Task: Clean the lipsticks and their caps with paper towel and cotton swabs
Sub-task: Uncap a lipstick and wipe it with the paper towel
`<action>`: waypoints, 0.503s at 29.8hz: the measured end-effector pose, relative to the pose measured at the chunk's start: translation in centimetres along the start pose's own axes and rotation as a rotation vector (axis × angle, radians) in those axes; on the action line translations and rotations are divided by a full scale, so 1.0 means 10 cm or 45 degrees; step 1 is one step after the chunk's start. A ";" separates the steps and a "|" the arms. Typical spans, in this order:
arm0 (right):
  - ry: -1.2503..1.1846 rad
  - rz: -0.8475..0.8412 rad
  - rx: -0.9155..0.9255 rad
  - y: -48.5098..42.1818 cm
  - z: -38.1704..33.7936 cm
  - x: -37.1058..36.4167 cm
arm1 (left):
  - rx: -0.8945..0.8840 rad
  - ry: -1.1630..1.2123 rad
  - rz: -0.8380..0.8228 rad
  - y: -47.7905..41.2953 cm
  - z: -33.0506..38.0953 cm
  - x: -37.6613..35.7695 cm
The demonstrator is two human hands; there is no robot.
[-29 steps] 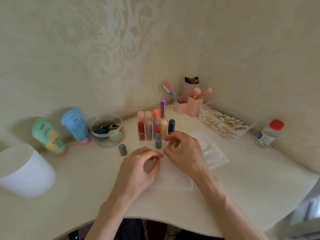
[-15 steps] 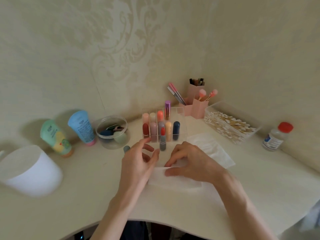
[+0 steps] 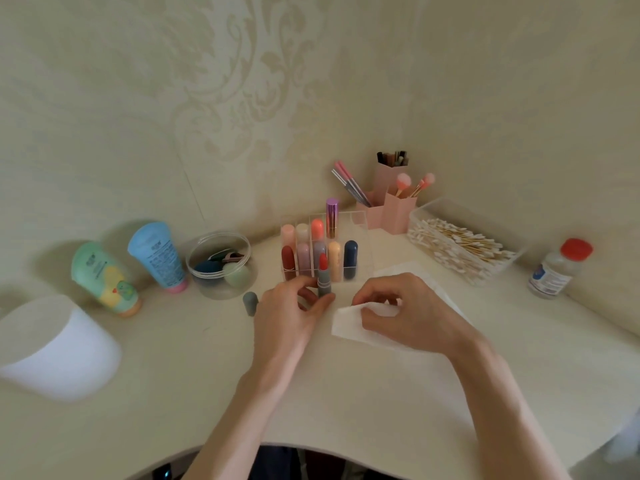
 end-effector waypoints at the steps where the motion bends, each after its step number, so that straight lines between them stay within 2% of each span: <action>1: 0.006 0.022 -0.011 0.00 0.01 0.01 | 0.004 -0.007 0.010 -0.01 0.00 0.00; 4: 0.020 0.173 -0.071 0.00 0.07 0.06 | -0.007 0.024 0.049 0.02 -0.01 0.03; 7: 0.128 0.332 -0.095 -0.01 0.09 0.07 | 0.023 0.236 0.016 0.14 0.01 0.15; 9: 0.235 0.400 -0.036 -0.03 0.06 0.00 | 0.037 0.426 -0.050 0.21 0.01 0.23; 11: 0.306 0.450 0.065 -0.05 0.01 -0.11 | -0.016 0.486 -0.117 0.26 -0.01 0.28; 13: 0.260 0.464 0.175 -0.08 -0.03 -0.22 | -0.065 0.518 -0.197 0.27 -0.04 0.28; 15: 0.047 0.438 0.188 -0.08 -0.09 -0.30 | -0.067 0.574 -0.250 0.27 -0.08 0.26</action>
Point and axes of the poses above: each hand's wrist, its own y-axis away from the middle knuckle, its own x-axis out of the back of the hand, z = x × y, the point moved 1 cm from there along -y, towards the middle knuckle, and after that the axes turned 12 degrees about -y, right-handed, at the moved point
